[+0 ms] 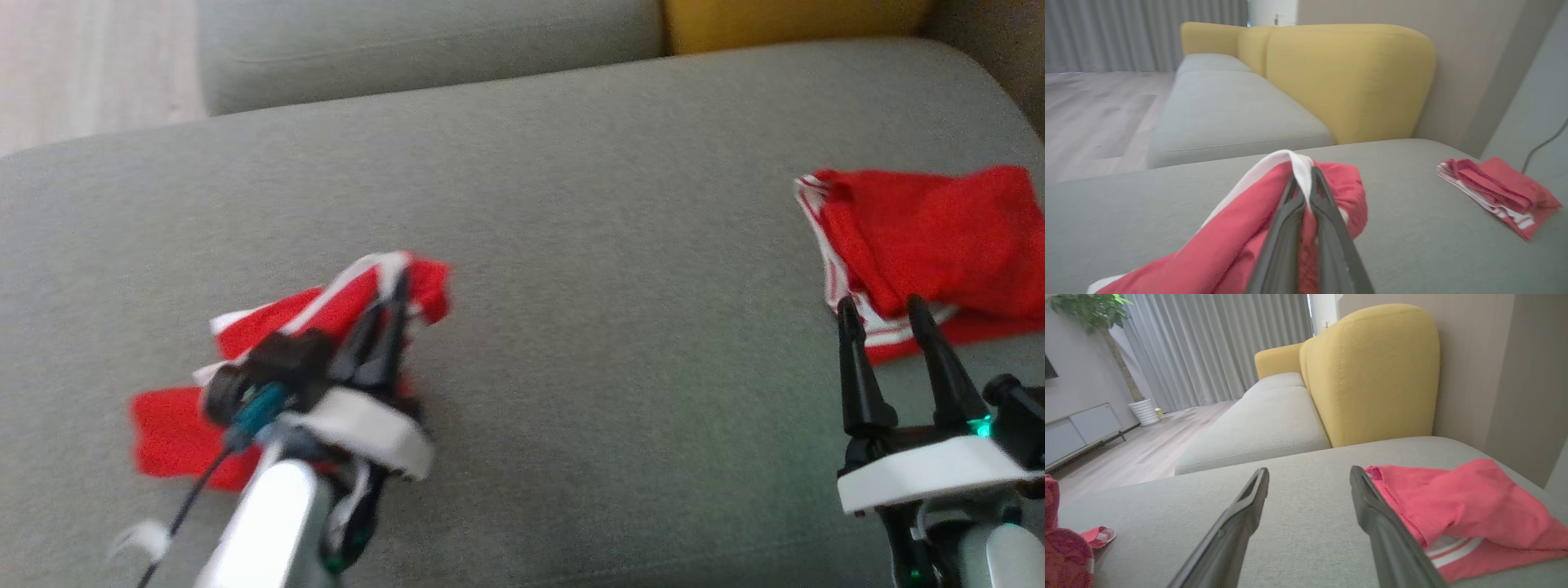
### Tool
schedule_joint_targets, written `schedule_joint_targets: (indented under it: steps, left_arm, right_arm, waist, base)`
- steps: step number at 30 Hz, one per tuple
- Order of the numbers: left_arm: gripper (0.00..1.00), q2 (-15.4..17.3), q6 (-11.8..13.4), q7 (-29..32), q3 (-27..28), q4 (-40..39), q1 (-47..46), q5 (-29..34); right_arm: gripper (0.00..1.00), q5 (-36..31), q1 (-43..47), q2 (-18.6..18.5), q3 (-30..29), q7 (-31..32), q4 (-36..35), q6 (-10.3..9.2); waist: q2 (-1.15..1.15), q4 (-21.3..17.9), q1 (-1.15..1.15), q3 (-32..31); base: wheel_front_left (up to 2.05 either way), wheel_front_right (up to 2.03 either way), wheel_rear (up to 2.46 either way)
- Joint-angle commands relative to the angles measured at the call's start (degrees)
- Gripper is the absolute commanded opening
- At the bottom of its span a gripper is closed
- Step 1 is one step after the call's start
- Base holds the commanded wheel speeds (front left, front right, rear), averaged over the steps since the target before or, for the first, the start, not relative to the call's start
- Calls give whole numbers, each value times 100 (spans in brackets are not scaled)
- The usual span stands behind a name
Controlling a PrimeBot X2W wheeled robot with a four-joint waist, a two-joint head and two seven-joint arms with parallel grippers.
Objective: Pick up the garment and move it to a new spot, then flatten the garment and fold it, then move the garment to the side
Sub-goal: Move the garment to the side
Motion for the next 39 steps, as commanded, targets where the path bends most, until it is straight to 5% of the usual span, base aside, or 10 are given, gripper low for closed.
schedule_joint_targets:
  steps: [1,10,18,19,20,21,31,39]
  left_arm:
    - [0,-74,-102,-36,-7,-99,-588,67]
    - [0,-338,-377,-48,-898,886,-1781,175]
    - [0,-373,-521,-8,-1519,1982,-2250,108]
    - [11,-375,-520,-26,-1569,2086,-2282,80]
    - [65,-376,-523,-43,-1622,2164,-2297,13]
    - [100,-377,-524,-83,-1681,2203,-2311,-68]
    - [100,-379,-139,-613,-1892,1815,-2083,-595]
    - [100,-118,544,-729,-1190,963,-1493,-616]
  right_arm:
    - [100,38,-253,-33,143,-10,-213,-5]
    - [100,248,-507,-33,263,-164,-102,-5]
    - [100,392,-666,-33,322,-393,154,-5]
    - [100,398,-682,-33,325,-412,183,-5]
    - [100,401,-697,-33,327,-428,210,-5]
    - [100,402,-711,-33,324,-439,237,-5]
    - [100,238,-681,-32,250,-348,329,-5]
    - [100,23,-473,-32,181,-97,198,-5]
  waist:
    - [0,-332,0,249]
    - [0,-979,0,929]
    - [0,-1128,0,1290]
    - [0,-1125,0,1303]
    - [0,-1119,0,1305]
    - [0,-1106,0,1297]
    - [0,-715,0,805]
    - [0,-217,0,301]
  base:
    - [0,0,0]
    - [0,0,0]
    - [0,0,0]
    - [0,0,0]
    - [0,0,0]
    - [0,0,0]
    - [0,0,0]
    - [0,0,0]
